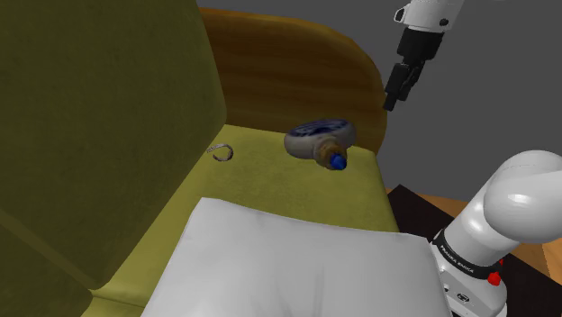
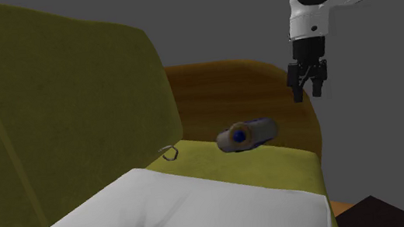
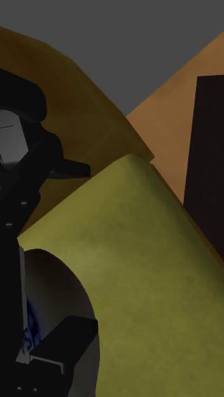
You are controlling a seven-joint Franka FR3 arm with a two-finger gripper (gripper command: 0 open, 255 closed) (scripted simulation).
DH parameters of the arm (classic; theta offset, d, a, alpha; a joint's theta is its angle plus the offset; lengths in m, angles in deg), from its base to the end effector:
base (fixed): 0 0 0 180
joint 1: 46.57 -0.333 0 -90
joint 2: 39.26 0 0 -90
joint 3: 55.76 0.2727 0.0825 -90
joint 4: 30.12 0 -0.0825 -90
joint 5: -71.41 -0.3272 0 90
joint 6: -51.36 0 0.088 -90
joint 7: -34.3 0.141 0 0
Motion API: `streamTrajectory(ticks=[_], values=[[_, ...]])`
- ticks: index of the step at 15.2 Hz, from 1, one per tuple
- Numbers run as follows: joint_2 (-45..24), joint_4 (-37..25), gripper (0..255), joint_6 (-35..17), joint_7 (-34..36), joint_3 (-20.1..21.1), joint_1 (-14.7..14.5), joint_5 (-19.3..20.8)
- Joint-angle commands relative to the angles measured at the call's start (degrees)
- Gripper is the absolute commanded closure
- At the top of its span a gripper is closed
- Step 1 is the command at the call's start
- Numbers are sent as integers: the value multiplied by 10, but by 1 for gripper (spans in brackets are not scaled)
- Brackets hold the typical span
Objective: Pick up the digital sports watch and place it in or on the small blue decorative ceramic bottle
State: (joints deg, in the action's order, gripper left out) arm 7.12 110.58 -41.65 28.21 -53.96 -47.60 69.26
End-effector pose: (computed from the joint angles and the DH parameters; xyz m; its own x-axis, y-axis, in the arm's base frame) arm 0.2762 0.0198 0.4954 0.9895 0.1429 -0.0214 0.1426 -0.9896 -0.0170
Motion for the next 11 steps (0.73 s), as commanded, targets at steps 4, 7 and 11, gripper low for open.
streamTrajectory(ticks=[4,7,11], values=[[-26,5,0,-45,34,32,-13,-23],[-59,4,0,-91,67,65,-23,-43],[-112,-9,0,-152,110,108,-34,-61]])
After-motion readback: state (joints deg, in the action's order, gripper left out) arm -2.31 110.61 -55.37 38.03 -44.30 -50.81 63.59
